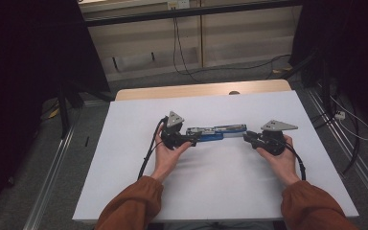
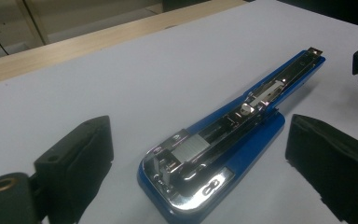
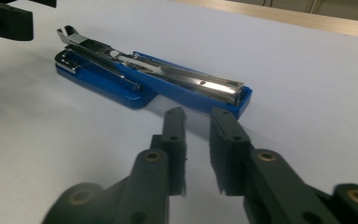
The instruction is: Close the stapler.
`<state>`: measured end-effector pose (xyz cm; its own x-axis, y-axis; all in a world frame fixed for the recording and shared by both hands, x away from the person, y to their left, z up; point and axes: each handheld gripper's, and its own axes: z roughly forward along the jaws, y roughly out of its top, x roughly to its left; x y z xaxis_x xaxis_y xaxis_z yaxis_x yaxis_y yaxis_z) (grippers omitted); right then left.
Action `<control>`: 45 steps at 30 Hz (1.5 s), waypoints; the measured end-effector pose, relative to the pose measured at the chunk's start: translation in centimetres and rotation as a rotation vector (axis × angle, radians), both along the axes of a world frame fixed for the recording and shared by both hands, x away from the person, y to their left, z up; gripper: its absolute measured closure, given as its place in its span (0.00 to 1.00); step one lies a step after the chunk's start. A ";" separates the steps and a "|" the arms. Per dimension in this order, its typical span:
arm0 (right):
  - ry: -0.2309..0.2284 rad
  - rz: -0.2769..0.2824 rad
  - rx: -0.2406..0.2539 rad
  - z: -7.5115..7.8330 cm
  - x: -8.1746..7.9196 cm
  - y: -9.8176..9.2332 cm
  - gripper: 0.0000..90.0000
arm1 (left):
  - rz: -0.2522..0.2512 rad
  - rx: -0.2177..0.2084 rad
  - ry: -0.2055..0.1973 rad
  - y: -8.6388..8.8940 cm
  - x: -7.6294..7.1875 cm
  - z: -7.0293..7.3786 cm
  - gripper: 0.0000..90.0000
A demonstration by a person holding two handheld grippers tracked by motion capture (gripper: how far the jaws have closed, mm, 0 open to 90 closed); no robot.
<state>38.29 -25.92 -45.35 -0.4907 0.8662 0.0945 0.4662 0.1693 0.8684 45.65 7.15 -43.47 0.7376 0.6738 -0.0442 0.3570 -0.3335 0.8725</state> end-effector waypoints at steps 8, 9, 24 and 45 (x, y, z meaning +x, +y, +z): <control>-0.006 0.016 -0.040 -0.3 0.0 0.2 1.00 | 0.029 0.004 -0.012 0.9 0.3 0.3 0.30; -0.003 0.021 -0.041 -0.3 0.0 0.3 1.00 | 0.026 0.011 -0.020 0.9 0.2 0.4 0.35; 0.025 0.026 -0.042 -0.3 0.3 0.0 1.00 | -0.066 0.064 0.007 -0.2 -0.4 -0.8 1.00; 0.078 0.026 -0.119 -0.8 2.0 0.2 1.00 | -0.074 0.102 0.055 -0.6 0.0 -1.9 1.00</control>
<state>40.31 -25.68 -46.19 -0.5081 0.8608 0.0308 0.5253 0.2813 0.8030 45.64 6.53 -45.42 0.7840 0.6205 -0.0199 0.3745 -0.4471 0.8124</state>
